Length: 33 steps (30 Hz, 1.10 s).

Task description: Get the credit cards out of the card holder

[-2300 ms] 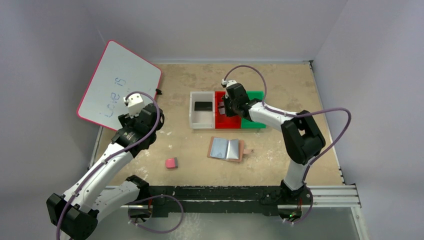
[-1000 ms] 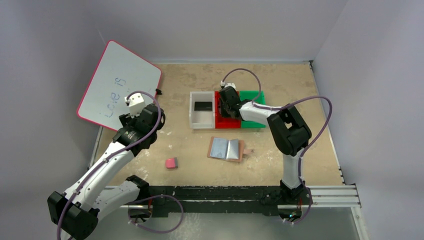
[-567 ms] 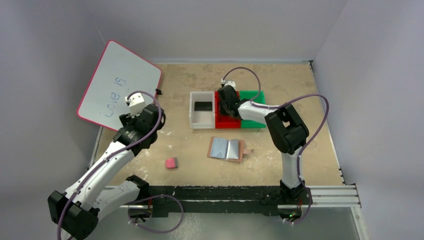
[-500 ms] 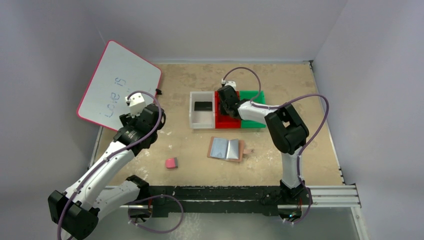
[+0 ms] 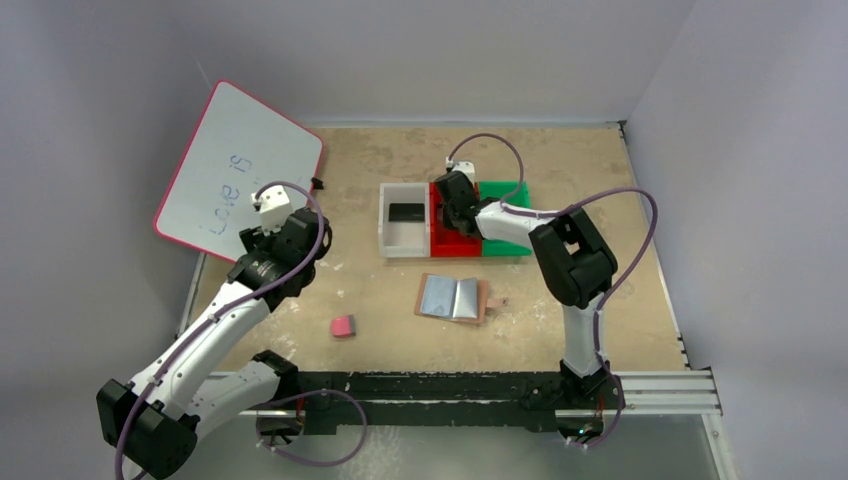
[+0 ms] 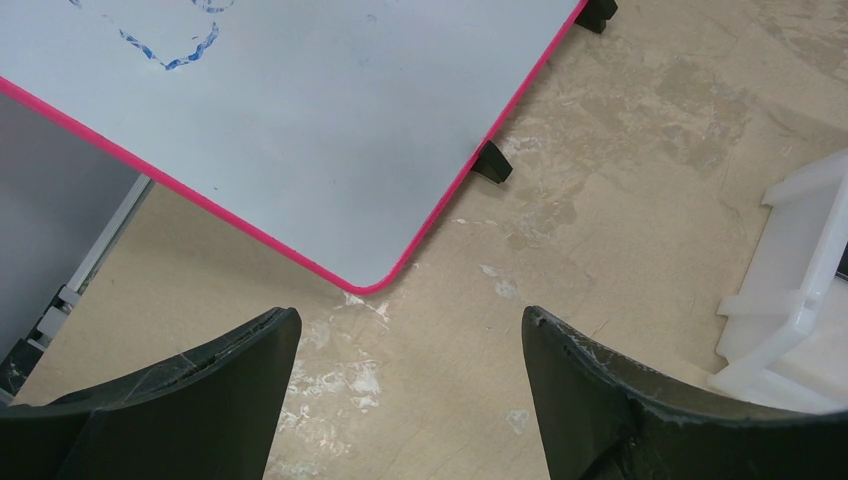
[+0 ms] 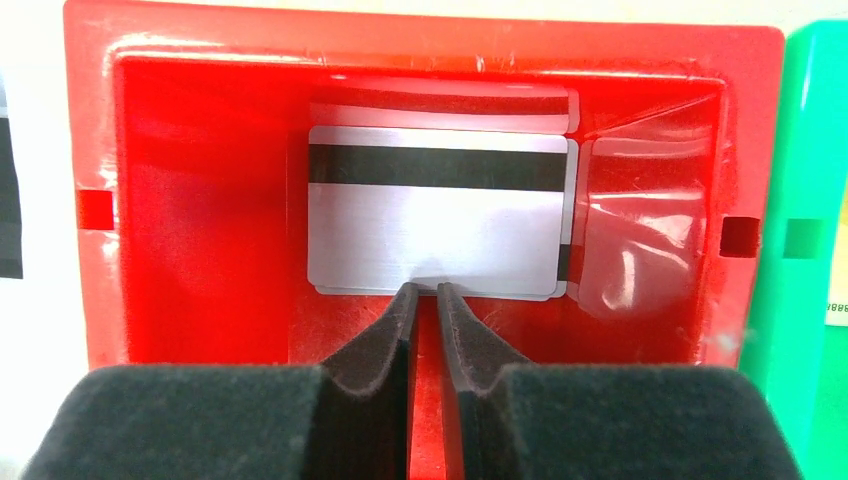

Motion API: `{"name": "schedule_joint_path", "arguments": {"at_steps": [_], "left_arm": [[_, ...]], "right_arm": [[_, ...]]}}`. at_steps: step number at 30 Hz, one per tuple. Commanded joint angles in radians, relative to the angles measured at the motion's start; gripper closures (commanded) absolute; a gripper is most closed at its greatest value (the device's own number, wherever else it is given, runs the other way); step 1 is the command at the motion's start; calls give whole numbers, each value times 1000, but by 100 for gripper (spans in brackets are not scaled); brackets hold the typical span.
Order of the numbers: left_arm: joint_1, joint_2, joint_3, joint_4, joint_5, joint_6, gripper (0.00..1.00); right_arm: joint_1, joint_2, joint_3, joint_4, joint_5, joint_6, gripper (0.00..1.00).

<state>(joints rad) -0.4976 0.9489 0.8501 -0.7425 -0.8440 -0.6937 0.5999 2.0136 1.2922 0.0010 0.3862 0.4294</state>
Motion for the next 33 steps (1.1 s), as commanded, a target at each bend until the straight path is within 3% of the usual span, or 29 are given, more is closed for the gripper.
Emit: {"name": "schedule_joint_path", "arguments": {"at_steps": [1,15,22,26,33], "left_arm": [[7,-2,12,3,-9,10,18],[7,-8,13,2,-10,10,18],[7,-10,12,1,-9,5,18],[7,-9,13,1,-10,5,18],[7,-6,13,-1,-8,6,19]], "right_arm": [[-5,1,42,-5,20,6,84],[17,-417,-171,52,-145,-27,55],[141,-577,-303,-6,-56,90,47],[266,-619,-361,-67,61,223,46],[382,-639,-438,-199,186,436,43]]}}
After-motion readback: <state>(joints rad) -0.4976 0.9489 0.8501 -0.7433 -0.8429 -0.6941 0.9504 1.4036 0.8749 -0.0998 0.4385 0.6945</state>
